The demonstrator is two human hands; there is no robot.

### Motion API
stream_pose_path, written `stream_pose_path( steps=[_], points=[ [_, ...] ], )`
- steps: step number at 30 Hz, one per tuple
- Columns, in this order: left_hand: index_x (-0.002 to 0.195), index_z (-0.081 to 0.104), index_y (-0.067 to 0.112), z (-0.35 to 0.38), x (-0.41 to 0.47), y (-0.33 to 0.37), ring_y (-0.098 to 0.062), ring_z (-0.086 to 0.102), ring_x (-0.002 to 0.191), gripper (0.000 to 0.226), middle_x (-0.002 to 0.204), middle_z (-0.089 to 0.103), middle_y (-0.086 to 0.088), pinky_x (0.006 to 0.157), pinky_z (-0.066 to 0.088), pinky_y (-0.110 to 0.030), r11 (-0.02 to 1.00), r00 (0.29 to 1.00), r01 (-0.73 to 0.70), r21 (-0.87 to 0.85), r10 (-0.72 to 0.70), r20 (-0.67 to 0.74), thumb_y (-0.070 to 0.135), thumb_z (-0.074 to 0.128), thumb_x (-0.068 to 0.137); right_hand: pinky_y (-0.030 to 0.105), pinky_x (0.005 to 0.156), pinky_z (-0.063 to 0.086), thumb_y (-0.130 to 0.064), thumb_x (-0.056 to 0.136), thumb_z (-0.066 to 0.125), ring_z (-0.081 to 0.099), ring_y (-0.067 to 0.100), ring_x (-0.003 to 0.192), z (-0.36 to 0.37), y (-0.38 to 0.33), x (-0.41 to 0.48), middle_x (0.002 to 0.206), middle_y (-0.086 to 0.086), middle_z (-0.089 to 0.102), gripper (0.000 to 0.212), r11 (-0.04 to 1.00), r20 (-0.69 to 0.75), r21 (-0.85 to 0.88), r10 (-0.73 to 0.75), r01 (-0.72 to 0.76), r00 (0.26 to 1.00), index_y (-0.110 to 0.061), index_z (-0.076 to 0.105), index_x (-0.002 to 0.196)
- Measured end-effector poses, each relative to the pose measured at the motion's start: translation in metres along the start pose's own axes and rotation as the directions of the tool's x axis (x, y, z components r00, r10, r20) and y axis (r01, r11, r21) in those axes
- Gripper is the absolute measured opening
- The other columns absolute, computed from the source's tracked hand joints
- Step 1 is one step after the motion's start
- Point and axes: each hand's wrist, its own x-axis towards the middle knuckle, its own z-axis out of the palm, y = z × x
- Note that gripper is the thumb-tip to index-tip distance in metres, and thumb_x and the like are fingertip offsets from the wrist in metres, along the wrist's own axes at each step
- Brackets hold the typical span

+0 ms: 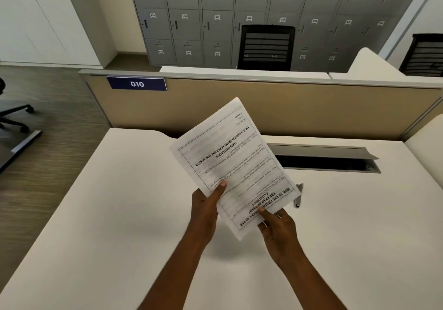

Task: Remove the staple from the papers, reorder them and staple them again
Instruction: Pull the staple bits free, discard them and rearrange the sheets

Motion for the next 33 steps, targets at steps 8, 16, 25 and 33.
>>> stream_pose_path(
  steps=[8, 16, 25, 33],
  points=[
    [0.116, 0.073, 0.012, -0.03, 0.009, 0.024, -0.024, 0.076, 0.103, 0.02, 0.11, 0.079, -0.005, 0.087, 0.062, -0.038, 0.919, 0.996, -0.053, 0.392, 0.023, 0.081, 0.013, 0.066, 0.097, 0.045, 0.098, 0.051, -0.017, 0.073, 0.084, 0.068, 0.028, 0.108, -0.016, -0.063, 0.025, 0.12, 0.015, 0.071, 0.052, 0.934, 0.071, -0.322, -0.142, 0.157, 0.987, -0.012, 0.058, 0.118],
    [0.108, 0.075, 0.015, -0.031, 0.017, 0.015, -0.02, 0.077, 0.095, 0.013, 0.102, 0.08, -0.002, 0.083, 0.063, -0.038, 0.878, 0.998, -0.07, 0.473, 0.062, 0.034, 0.016, 0.068, 0.097, 0.027, 0.075, 0.056, 0.026, 0.083, 0.045, 0.071, 0.028, 0.102, 0.007, -0.07, 0.019, 0.106, 0.012, 0.075, 0.036, 0.714, 0.304, -0.609, -0.193, 0.347, 0.933, 0.002, 0.055, 0.107],
    [0.111, 0.074, 0.019, -0.036, 0.02, 0.006, -0.019, 0.077, 0.096, 0.015, 0.104, 0.08, -0.001, 0.084, 0.064, -0.04, 0.861, 0.997, -0.074, 0.503, 0.048, 0.065, 0.017, 0.067, 0.098, 0.023, 0.081, 0.058, 0.005, 0.093, 0.062, 0.073, 0.015, 0.099, 0.017, -0.052, 0.018, 0.105, 0.002, 0.078, 0.028, 0.748, 0.27, -0.549, -0.263, 0.373, 0.926, -0.008, 0.062, 0.117],
    [0.1, 0.078, 0.023, -0.042, 0.026, -0.011, -0.021, 0.077, 0.093, 0.008, 0.097, 0.081, -0.001, 0.088, 0.062, -0.05, 0.832, 0.999, -0.013, 0.555, 0.035, -0.028, 0.025, 0.072, 0.094, 0.025, 0.079, 0.059, 0.001, 0.089, 0.07, 0.074, 0.017, 0.09, 0.008, -0.03, 0.033, 0.092, -0.001, 0.078, 0.012, 0.682, 0.176, -0.6, -0.397, 0.418, 0.901, -0.01, 0.072, 0.091]
  ],
)
